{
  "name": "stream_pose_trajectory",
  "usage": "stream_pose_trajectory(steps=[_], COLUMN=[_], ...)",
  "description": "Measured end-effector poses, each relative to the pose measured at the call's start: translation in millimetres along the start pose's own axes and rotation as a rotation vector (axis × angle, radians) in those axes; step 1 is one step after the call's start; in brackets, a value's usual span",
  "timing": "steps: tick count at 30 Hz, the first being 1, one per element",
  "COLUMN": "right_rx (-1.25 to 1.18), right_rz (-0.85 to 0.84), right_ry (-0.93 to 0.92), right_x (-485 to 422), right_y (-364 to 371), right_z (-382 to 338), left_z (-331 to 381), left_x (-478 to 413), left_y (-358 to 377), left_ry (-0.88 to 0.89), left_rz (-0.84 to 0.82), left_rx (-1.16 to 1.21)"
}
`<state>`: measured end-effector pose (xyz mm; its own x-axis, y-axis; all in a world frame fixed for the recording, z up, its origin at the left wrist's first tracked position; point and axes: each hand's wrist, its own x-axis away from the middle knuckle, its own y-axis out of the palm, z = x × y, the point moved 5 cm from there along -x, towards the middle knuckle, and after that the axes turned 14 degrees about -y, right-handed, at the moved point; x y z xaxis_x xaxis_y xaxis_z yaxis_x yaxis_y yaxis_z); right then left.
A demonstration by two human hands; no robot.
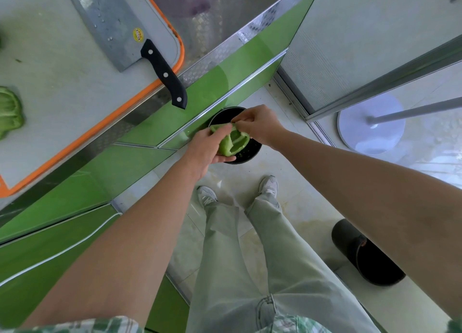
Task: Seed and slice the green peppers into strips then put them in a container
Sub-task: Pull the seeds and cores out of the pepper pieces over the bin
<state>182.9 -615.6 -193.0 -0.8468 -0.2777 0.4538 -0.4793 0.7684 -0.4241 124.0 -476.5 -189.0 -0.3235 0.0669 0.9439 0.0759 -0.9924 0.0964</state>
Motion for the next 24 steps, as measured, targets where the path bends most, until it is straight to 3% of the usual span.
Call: stream_pose_trajectory(steps=[5,10,16,21,24], right_rx=[-0.211,-0.151,-0.259,-0.145,-0.22], right_rz=[0.178,-0.134,-0.067,0.005,-0.083], right_ry=[0.08,0.072,0.072,0.132,0.042], right_x=[3,11,7,9,6], right_y=[-13,10,14,0,15], right_z=[16,12,11,21,8], left_z=[-4,-5,-2,-1,0], left_x=[-5,-6,-4,1,4], left_y=[-16,-18,-20,-25,-21], left_ry=[0.028,0.032,0.053,0.093,0.175], left_rz=[0.102,0.124,0.11,0.111,0.07], left_rx=[0.138,0.212,0.267,0.24,0.102])
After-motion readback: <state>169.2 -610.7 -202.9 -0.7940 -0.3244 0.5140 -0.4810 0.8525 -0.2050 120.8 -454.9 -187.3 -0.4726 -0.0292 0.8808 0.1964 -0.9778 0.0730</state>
